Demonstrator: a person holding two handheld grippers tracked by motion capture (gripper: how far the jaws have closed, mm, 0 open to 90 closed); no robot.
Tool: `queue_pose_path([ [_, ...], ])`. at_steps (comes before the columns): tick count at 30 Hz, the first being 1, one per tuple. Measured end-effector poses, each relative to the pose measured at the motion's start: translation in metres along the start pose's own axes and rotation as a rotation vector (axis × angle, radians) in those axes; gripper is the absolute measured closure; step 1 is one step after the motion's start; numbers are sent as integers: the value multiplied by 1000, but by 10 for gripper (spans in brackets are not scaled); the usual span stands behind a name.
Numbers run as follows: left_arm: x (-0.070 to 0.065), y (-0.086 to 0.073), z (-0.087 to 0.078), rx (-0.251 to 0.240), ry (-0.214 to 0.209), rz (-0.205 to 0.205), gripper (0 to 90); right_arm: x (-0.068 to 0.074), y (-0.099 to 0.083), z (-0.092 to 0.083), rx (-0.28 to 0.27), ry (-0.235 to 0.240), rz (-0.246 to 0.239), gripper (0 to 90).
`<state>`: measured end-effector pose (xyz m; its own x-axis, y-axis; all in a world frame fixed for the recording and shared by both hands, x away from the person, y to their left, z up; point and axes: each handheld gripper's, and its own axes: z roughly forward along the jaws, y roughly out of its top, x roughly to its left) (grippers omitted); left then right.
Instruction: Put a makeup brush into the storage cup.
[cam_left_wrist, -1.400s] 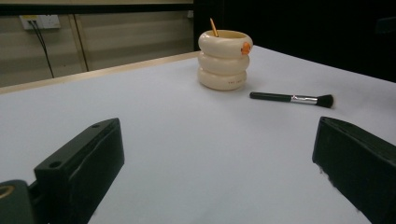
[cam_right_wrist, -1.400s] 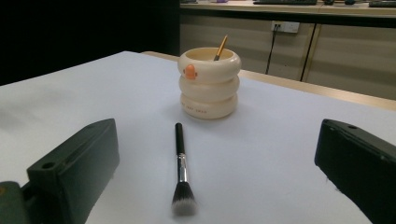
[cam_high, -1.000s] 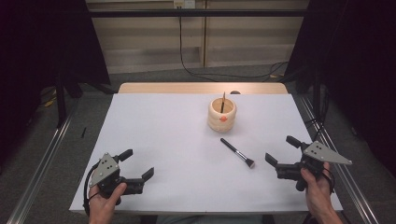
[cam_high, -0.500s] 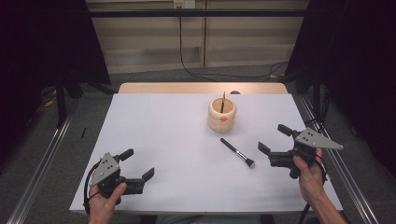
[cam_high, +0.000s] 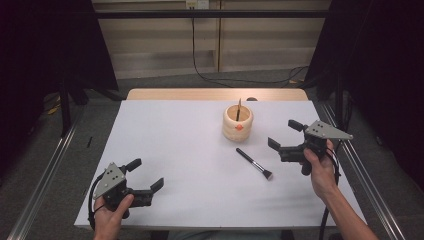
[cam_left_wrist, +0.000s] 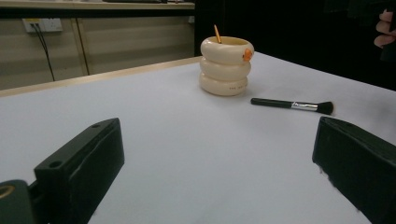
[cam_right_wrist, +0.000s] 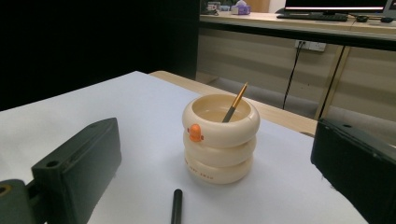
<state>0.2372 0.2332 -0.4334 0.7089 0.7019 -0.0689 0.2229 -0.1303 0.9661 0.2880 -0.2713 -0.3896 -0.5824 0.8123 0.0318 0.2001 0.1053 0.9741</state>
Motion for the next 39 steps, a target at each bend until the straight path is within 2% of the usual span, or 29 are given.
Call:
queue_pose_path([
  [3, 0, 0, 1, 7, -9, -14, 22, -1, 3, 6, 4, 9, -10, 15],
  [4, 0, -1, 1, 8, -10, -19, 22, -2, 6, 8, 11, 27, -18, 20],
  [6, -1, 0, 0, 8, -6, -16, 23, -3, 9, 12, 13, 46, -14, 20],
  [11, -3, 1, -2, -1, -7, -5, 23, -5, 15, 24, 4, 53, -13, 22],
  [16, -1, 1, -1, 3, -6, -5, 23, -3, 16, 35, 24, 79, -10, 23],
  [23, -1, 2, 1, 11, -16, -2, 23, -1, 19, 42, 94, 88, -19, 28],
  [28, -1, 1, 1, 15, -17, 4, 23, -2, 19, 44, 130, 76, -11, 50],
  [31, 0, 1, 1, 17, -20, 8, 23, -2, 18, 45, 174, 63, -25, 61],
  [34, 0, 1, 1, 16, -18, 9, 23, -2, 17, 46, 225, 85, -28, 43],
  [35, 0, 1, 1, 16, -17, 8, 23, -2, 16, 46, 258, 79, -30, 45],
  [39, 1, 1, 1, 13, -14, 6, 23, -5, 13, 48, 315, 102, -21, 76],
])
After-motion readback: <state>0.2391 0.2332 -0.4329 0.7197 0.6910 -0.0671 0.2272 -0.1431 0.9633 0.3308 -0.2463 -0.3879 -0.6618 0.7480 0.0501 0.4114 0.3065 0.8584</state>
